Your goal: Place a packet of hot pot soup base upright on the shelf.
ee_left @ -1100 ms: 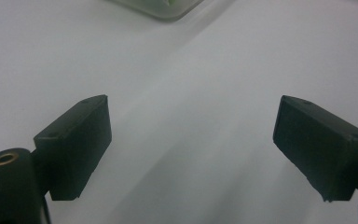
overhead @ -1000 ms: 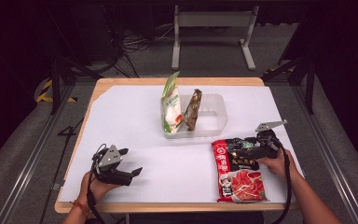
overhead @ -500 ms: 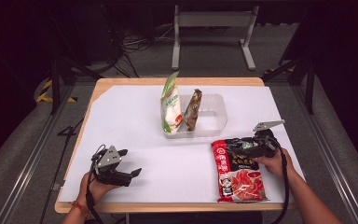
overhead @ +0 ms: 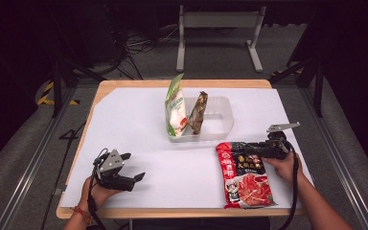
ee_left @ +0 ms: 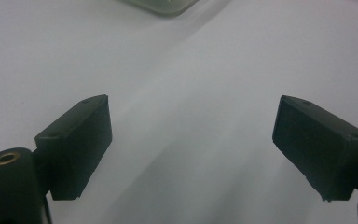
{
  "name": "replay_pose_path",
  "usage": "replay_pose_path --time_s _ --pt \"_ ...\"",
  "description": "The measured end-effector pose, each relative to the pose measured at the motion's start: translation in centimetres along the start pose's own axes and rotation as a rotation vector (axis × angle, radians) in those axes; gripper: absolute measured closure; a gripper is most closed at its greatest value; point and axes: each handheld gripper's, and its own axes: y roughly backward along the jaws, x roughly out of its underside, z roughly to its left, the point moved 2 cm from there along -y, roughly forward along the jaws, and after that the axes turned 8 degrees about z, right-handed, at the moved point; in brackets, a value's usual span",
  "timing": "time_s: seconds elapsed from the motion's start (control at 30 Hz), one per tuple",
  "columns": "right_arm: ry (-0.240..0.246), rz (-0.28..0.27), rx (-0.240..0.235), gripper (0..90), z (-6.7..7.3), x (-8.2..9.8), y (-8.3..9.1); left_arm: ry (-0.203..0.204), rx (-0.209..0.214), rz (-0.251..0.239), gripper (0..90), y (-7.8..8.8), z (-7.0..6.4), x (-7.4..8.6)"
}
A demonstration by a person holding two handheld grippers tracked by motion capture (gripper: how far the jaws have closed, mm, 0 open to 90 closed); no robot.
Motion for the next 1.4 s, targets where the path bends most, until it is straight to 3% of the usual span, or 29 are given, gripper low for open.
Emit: replay_pose_path --time_s 0.23,0.53,0.8,1.07,1.3,1.4 --pt "0.031 -0.038 -0.033 76.4 0.1 0.1 1.1 0.010 0.003 -0.003 12.7 0.1 0.2 0.1" --pt "0.078 -0.093 -0.072 85.2 0.9 0.4 3.2 0.024 0.003 -0.022 12.8 0.1 0.5 -0.1" --pt "0.106 -0.158 -0.080 87.7 2.8 0.2 5.4 0.031 0.011 -0.025 13.3 -0.3 0.6 -0.5" --pt "0.141 -0.225 -0.119 88.3 5.2 -0.9 7.1 0.041 0.023 -0.026 13.3 -0.4 0.7 -0.7" --pt "0.180 -0.278 -0.152 88.8 8.1 -2.3 9.0 0.047 0.025 -0.042 13.4 -0.3 0.8 -0.7" --pt "0.197 -0.303 -0.142 88.9 9.1 -2.8 9.8 0.062 0.025 -0.055 13.4 -0.2 0.9 -0.8"
